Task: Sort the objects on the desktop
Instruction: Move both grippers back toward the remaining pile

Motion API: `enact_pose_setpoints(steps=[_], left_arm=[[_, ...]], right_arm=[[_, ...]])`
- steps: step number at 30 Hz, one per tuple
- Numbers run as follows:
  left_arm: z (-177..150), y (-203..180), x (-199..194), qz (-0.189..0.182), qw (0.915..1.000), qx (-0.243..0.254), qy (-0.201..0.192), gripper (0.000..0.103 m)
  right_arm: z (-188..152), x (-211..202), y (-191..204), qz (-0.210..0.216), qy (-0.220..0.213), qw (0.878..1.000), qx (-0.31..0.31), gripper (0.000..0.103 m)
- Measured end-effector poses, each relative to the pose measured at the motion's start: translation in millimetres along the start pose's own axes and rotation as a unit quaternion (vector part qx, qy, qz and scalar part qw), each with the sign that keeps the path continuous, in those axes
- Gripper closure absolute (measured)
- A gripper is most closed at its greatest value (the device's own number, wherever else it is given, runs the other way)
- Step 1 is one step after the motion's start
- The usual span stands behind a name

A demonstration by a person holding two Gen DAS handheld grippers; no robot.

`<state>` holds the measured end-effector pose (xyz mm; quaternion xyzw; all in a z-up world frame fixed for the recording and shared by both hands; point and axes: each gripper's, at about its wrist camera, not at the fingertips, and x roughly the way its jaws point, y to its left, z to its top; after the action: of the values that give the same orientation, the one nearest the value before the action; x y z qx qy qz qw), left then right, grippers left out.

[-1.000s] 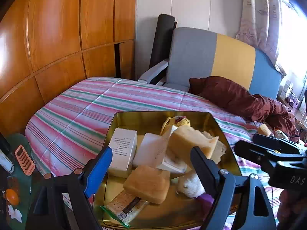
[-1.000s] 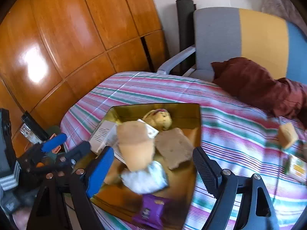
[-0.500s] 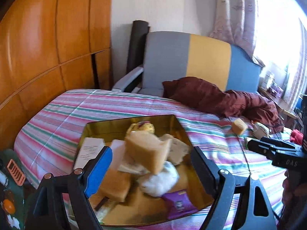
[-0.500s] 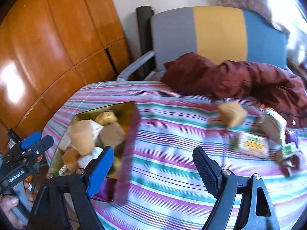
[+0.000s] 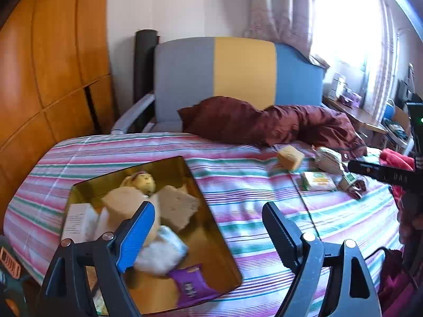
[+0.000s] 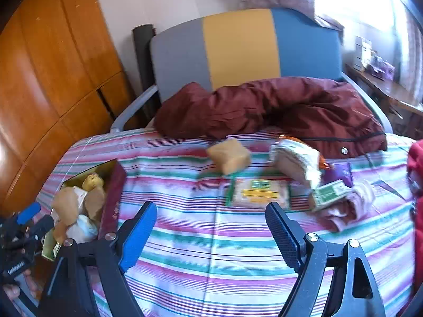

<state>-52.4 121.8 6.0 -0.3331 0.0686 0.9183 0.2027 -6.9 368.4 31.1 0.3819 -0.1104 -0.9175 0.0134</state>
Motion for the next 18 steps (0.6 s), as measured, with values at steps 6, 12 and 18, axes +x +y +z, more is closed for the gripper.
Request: enact_pose_setpoints(steps=[6,12,18], left_arm=[[3,-23,11,-0.03,0.9994,0.013,0.01,0.019],[-1,-42,23,-0.061,0.9974,0.024,0.03,0.019],[-6,-57,30,-0.072,0.9955,0.047,0.041,0.019]], right_arm=[[6,-5,-32,-0.03,0.0,0.999,0.014,0.018],[14,-11,-71,-0.059,-0.003,0.997,0.041,0.018],[20,-19,-113,-0.094,-0.012,0.992,0.082,0.018]])
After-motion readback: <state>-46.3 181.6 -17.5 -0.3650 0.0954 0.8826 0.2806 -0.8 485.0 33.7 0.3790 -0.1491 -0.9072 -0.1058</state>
